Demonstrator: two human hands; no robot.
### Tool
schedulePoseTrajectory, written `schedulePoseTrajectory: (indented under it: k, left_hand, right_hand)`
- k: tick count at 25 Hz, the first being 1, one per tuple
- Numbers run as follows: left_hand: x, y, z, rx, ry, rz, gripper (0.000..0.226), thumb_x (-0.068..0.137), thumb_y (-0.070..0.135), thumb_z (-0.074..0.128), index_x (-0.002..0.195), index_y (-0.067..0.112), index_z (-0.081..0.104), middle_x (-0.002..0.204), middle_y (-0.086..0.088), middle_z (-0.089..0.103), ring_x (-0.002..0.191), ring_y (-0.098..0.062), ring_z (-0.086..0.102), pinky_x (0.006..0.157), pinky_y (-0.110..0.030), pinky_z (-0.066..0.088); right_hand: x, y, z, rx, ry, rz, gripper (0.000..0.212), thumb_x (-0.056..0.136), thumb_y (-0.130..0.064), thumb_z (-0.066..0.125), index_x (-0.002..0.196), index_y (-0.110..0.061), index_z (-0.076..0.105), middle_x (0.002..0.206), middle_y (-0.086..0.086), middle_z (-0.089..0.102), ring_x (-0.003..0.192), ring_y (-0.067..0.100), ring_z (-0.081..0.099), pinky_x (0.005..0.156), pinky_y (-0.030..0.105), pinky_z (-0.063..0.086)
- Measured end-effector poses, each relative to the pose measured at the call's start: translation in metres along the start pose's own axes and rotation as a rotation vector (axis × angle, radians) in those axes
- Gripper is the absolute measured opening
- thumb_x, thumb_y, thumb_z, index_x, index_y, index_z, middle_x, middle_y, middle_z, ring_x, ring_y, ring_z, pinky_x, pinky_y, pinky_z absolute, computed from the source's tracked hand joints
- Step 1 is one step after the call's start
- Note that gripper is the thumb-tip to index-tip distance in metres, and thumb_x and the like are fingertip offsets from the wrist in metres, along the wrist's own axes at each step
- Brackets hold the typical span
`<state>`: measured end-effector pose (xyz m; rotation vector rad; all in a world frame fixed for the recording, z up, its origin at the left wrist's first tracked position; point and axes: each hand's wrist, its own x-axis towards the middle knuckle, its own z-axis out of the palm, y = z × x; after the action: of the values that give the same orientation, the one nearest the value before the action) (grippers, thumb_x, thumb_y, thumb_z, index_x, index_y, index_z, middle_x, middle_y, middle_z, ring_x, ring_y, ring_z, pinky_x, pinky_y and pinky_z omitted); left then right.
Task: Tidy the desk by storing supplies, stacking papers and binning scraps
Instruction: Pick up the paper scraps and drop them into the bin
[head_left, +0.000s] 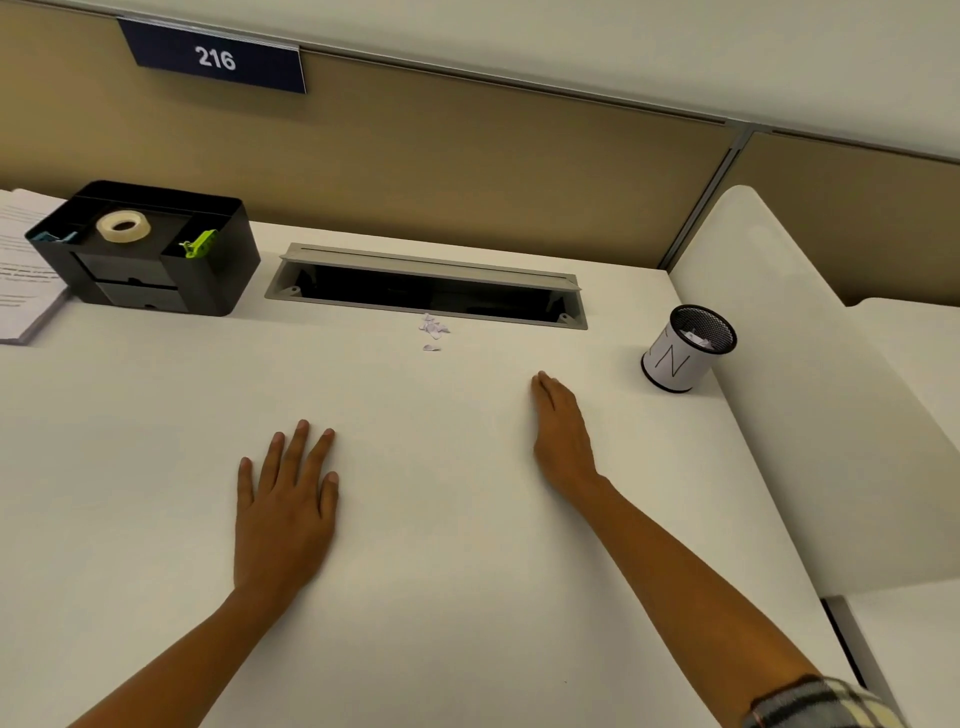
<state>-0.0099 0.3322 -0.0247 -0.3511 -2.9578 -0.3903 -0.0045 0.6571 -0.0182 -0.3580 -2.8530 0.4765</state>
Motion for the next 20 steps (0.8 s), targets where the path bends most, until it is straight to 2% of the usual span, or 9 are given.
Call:
schedulePoseTrajectory:
  k: [4,8,10,12,14,16,18,19,20]
  left_hand:
    - [0.0,0.001,0.0,-0.012,0.002,0.003,0.057,0.093,0.043,0.013,0.147,0.029,0.024,0.156,0.002,0.02,0.144,-0.019,0.015,0.117,-0.046,0.008]
    - [0.0,0.0,0.0,-0.009,-0.001,0.005,0.058,0.093,0.044,0.011,0.147,0.029,0.023,0.156,0.002,0.02,0.145,-0.019,0.014,0.117,-0.046,0.008]
    - [-0.001,0.001,0.0,-0.012,-0.002,0.008,0.058,0.093,0.044,0.011,0.147,0.028,0.024,0.156,0.001,0.02,0.144,-0.019,0.015,0.117,-0.046,0.008]
    - [0.0,0.001,-0.001,-0.015,0.001,0.007,0.059,0.093,0.044,0.012,0.147,0.027,0.026,0.156,0.001,0.021,0.144,-0.02,0.016,0.117,-0.046,0.008]
    - [0.0,0.001,0.0,-0.014,-0.003,0.007,0.059,0.092,0.045,0.011,0.147,0.027,0.025,0.156,0.001,0.021,0.144,-0.02,0.016,0.116,-0.047,0.008]
    - [0.0,0.0,0.0,-0.019,-0.006,0.013,0.059,0.092,0.045,0.011,0.147,0.027,0.025,0.156,0.0,0.02,0.144,-0.02,0.015,0.117,-0.047,0.008]
    - [0.0,0.0,0.0,-0.021,-0.007,0.012,0.059,0.092,0.045,0.011,0.147,0.027,0.024,0.156,0.001,0.02,0.145,-0.02,0.014,0.117,-0.047,0.008]
    - [0.0,0.0,0.0,-0.02,-0.007,0.011,0.059,0.093,0.045,0.011,0.147,0.028,0.024,0.156,0.001,0.02,0.145,-0.02,0.014,0.117,-0.047,0.007]
    - [0.0,0.0,0.001,-0.019,-0.008,0.011,0.059,0.093,0.045,0.011,0.147,0.027,0.023,0.156,0.001,0.019,0.145,-0.02,0.014,0.117,-0.047,0.007]
  right_hand:
    - [-0.035,-0.003,0.003,-0.288,0.101,-0.102,0.064,0.061,0.022,0.058,0.124,0.015,0.049,0.127,0.031,0.052,0.116,0.042,0.054,0.093,0.046,0.05]
    - [-0.074,-0.013,-0.01,-0.532,0.062,-0.142,0.053,0.052,0.018,0.057,0.104,0.012,0.065,0.105,0.027,0.067,0.095,0.035,0.067,0.072,0.029,0.059]
    - [-0.088,-0.019,-0.023,-0.538,-0.024,-0.065,0.051,0.037,0.018,0.075,0.087,0.005,0.072,0.085,0.019,0.07,0.075,0.027,0.07,0.048,0.02,0.053]
    - [-0.093,-0.023,-0.039,-0.463,-0.054,-0.052,0.046,0.02,0.017,0.082,0.054,-0.007,0.063,0.056,0.009,0.059,0.047,0.016,0.054,0.031,0.017,0.032]
    - [-0.09,-0.021,-0.05,-0.375,0.002,-0.066,0.064,0.012,0.019,0.076,0.043,-0.019,0.034,0.043,0.0,0.035,0.04,0.009,0.028,0.034,0.014,0.007]
    - [-0.088,-0.017,-0.057,-0.322,0.054,-0.071,0.065,0.02,0.016,0.074,0.047,-0.018,0.026,0.046,-0.003,0.025,0.041,0.009,0.024,0.042,0.012,-0.001]
    - [-0.086,-0.008,-0.058,-0.232,-0.035,-0.003,0.034,0.046,0.011,0.075,0.049,-0.01,0.048,0.049,-0.001,0.046,0.044,0.013,0.045,0.039,0.017,0.022]
    - [-0.081,0.0,-0.06,-0.125,-0.053,0.056,0.017,0.061,0.009,0.069,0.06,-0.007,0.062,0.059,0.003,0.059,0.056,0.017,0.056,0.047,0.022,0.036]
    - [-0.075,0.005,-0.064,0.019,-0.098,0.145,0.017,0.071,0.008,0.063,0.07,-0.007,0.07,0.068,0.005,0.066,0.064,0.017,0.061,0.055,0.022,0.043]
